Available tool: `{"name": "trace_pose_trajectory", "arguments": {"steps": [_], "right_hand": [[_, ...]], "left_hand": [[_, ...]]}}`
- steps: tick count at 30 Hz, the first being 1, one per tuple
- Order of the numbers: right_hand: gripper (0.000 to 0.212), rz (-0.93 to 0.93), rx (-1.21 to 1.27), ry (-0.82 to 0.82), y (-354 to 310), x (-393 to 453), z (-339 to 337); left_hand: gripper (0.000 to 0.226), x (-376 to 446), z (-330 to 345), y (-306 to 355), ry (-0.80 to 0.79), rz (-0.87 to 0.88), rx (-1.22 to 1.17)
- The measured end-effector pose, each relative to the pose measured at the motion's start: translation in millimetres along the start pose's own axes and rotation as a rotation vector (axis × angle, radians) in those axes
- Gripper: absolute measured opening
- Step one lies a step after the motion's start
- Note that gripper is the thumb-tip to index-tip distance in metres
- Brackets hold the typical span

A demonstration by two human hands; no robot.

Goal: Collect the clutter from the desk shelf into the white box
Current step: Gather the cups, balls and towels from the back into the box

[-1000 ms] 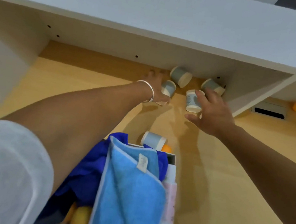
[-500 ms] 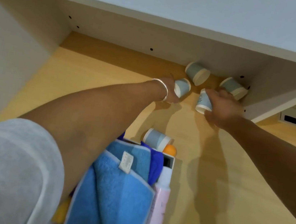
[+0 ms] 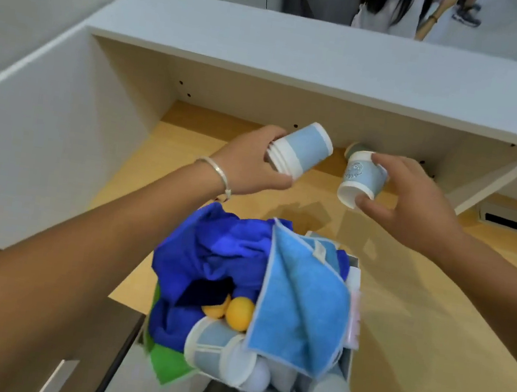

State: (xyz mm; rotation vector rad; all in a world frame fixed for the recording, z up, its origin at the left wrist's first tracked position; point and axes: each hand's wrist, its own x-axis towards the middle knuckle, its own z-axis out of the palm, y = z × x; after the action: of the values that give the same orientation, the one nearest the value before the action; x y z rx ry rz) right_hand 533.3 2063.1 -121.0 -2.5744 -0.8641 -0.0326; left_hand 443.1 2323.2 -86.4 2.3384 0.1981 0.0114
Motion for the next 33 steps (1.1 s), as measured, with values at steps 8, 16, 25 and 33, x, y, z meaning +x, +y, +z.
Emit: {"name": "trace_pose_trajectory", "arguments": {"steps": [8,16,25,33], "right_hand": [[0.068,-0.216,0.147,-0.098,-106,-79,-26],[0.071,-0.358,-0.016,-0.279,-121,-146,-24],[0.057,-0.678,-0.159,-0.096,-100,-189,18],[0.044,-0.657,0.022,-0.097,-93,-197,55]], "left_hand": [[0.072,-126,-36,-43,0.013,0.048,-0.023],[0.083,-164,-27,-77,-0.001,0.09,0.156],[0.093,-152,-15,-75,-0.151,0.288,0.323],[0.063,-147,-4,-73,-0.25,0.324,0.356]]}}
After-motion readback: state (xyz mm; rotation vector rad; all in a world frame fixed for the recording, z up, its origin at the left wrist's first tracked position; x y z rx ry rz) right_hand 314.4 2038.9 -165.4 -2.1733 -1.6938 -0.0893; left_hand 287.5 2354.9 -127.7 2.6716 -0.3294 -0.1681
